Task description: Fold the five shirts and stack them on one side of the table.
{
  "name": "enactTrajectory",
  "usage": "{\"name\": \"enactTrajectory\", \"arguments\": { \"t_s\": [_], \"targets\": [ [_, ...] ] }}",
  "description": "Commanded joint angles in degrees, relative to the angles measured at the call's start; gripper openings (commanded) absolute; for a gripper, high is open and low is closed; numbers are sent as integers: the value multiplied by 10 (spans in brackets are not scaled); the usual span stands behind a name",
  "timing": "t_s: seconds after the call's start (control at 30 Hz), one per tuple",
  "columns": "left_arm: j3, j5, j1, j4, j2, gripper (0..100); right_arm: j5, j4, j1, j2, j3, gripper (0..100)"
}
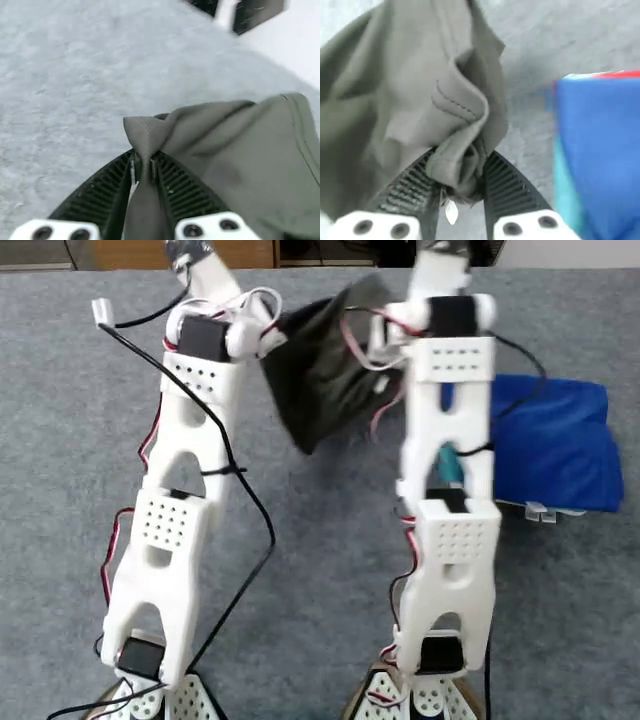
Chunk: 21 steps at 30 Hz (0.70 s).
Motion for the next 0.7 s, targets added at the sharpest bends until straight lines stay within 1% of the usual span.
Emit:
{"name": "enactTrajectory", "arguments": {
  "t_s": [0.0, 0.13, 0.27, 0.37, 0.5, 0.67],
  "targets": [
    [-25, 4, 41, -35, -65, 18, 25, 11, 60, -41, -36, 2],
    [-23, 4, 89, -93, -71, 18, 55, 11, 132, -102, -18, 2],
    [-15, -4, 145, -121, -71, 18, 83, 11, 205, -169, 50, 2],
    [34, -26, 185, -164, -71, 18, 109, 11, 255, -218, 128, 2],
    [105, -26, 221, -231, -71, 18, 156, 5, 320, -266, 216, 2],
    [150, -26, 258, -284, -71, 18, 184, -41, 400, -281, 283, 2]
  ]
}}
